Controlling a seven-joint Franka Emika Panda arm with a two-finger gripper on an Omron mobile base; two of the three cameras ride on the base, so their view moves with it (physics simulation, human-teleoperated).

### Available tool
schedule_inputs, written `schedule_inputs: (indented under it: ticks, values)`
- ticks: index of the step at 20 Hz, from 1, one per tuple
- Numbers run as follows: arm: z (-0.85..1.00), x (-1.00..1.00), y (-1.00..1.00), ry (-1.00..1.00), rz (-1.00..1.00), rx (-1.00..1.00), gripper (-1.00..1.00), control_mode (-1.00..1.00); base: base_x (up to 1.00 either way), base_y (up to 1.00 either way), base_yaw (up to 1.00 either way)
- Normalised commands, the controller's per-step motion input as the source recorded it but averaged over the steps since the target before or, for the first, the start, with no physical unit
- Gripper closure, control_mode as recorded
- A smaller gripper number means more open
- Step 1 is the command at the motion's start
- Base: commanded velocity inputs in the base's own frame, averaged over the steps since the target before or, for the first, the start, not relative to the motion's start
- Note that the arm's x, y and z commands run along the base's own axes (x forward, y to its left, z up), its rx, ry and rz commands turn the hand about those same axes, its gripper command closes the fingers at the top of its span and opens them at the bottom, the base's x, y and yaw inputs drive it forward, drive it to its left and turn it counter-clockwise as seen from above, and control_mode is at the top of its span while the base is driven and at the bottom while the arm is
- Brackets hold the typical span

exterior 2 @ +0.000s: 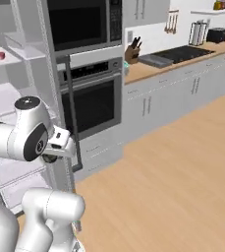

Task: Place one cucumber and one steak in each tupperware on the nearby counter, to pack two identical lunches.

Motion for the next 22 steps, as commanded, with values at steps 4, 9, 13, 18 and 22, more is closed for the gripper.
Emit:
schedule_inputs:
  ticks: [4,9,13,18,22]
  values:
    - [0.0,0.0,0.0,0.0,0.0,0.0,1.0,1.0,0.61,-0.61,-0.63]
    - [0.0,0.0,0.0,0.0,0.0,0.0,1.0,1.0,0.95,-0.69,-0.34]
    - [0.0,0.0,0.0,0.0,0.0,0.0,1.0,1.0,1.0,-0.59,-0.05]
    - [0.0,0.0,0.0,0.0,0.0,0.0,1.0,1.0,1.0,-0.32,0.06]
    - [0.0,0.0,0.0,0.0,0.0,0.0,1.0,1.0,1.0,-0.01,0.27]
